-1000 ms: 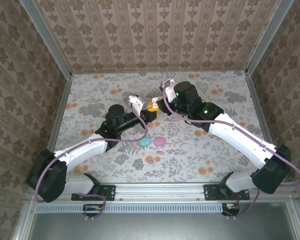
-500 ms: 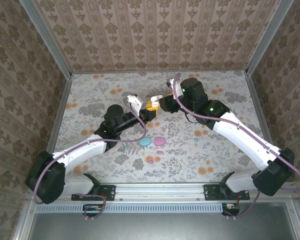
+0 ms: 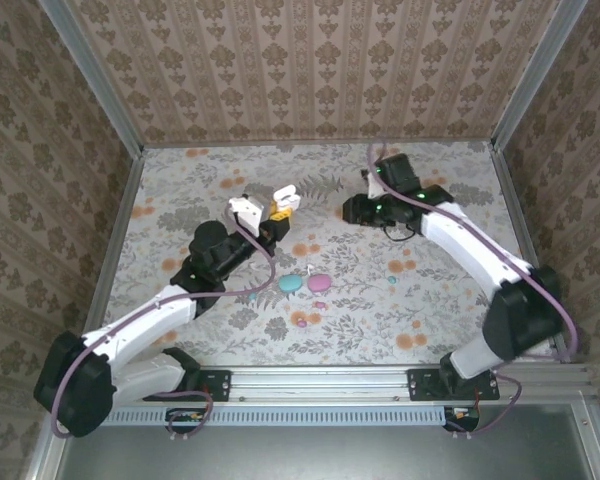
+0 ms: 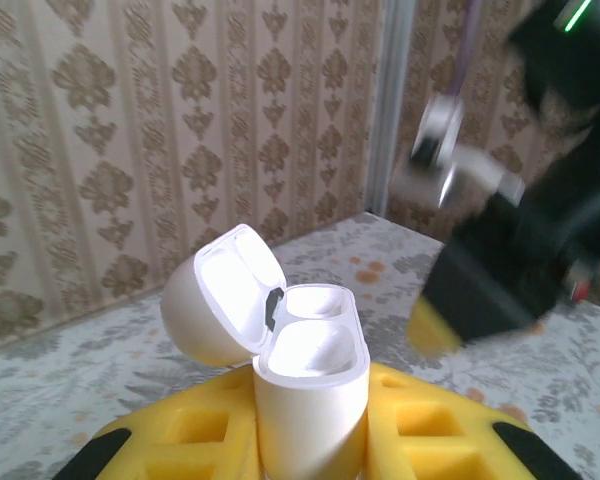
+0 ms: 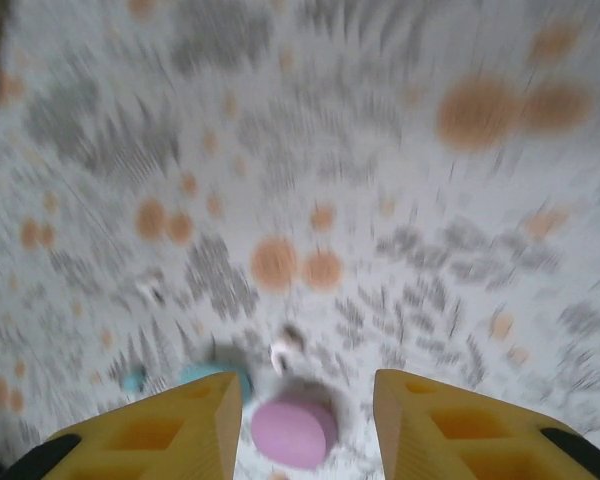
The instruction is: Insert the wireless bluetooth earbuds into the charging case
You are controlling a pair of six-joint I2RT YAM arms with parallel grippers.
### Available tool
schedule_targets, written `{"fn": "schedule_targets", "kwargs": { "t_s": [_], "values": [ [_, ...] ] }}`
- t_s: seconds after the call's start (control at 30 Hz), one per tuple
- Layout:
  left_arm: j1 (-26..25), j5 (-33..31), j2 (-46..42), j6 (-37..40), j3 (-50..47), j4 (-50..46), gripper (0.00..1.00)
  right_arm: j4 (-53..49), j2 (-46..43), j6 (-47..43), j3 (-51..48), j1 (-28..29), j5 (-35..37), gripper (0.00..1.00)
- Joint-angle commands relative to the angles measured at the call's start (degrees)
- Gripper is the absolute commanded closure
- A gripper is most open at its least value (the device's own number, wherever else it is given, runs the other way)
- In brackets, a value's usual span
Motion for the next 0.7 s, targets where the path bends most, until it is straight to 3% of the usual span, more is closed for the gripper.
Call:
{"fn": "schedule_targets", "kwargs": {
  "t_s": [0.0,0.17,0.3,0.67],
  "values": [
    [0.86,-4.78,-4.69,2.82,-1.6,-1.85,0.75,-6.3,6.84,-0.19,2.73,3.18,-7.83,0.6],
    [1.79,-7.47,-11.28,5.41,-2.46,-7.2,0.75,-12.17,18.38,-0.71,11.31,9.21,-5.17,0.61],
    [2.4,-9.45,-16.17,7.12,-3.05,-10.0,0.75,-18.57,25.61,0.99,18.3,13.06,2.01,0.61],
    [3.72,-9.26,-20.56,8.01,-3.41,-11.84,0.75,-24.88,35.27,7.57,26.65,16.62,9.3,0.57]
  ]
}}
